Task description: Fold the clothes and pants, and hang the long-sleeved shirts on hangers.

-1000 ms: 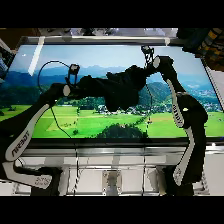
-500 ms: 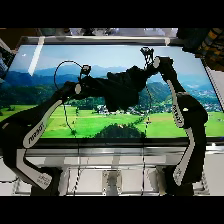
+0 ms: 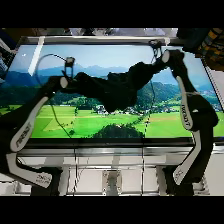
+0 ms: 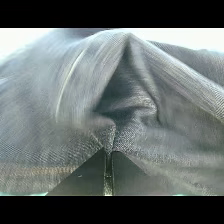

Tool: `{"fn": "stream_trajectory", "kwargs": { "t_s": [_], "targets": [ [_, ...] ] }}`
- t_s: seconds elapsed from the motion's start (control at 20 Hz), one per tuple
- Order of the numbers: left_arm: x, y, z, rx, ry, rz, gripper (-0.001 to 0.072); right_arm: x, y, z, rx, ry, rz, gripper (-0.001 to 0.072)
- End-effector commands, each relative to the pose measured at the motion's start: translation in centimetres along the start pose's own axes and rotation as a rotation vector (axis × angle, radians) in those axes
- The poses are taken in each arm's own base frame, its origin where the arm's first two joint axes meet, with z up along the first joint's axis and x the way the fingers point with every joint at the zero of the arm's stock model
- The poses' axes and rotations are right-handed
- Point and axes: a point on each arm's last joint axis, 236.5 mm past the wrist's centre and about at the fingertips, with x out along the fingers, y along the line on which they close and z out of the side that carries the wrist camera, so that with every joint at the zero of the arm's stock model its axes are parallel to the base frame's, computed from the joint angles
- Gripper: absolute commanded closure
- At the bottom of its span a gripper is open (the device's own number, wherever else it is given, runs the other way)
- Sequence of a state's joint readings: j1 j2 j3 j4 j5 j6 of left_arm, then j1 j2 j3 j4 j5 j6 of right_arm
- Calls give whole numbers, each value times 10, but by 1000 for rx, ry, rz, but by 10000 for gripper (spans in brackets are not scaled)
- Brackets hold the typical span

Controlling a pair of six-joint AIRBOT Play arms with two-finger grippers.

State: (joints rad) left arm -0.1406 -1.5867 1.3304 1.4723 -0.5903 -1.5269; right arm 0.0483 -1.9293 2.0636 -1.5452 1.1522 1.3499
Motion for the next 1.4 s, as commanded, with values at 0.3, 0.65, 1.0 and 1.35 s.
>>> {"fn": "stream_trajectory", "kwargs": {
  "t_s": [0.3,0.65,1.0,1.35],
  "targets": [
    [-261,159,44,-22,-207,351,679,-238,-136,-20,206,-187,-241,684],
    [-260,162,-81,-20,257,275,679,-218,-140,-152,312,107,-207,683],
    [-220,117,-207,57,612,23,678,-171,-88,-344,471,499,-74,682],
    [-214,99,-258,38,739,-55,667,-185,-53,-395,547,682,21,286]
  ]
}}
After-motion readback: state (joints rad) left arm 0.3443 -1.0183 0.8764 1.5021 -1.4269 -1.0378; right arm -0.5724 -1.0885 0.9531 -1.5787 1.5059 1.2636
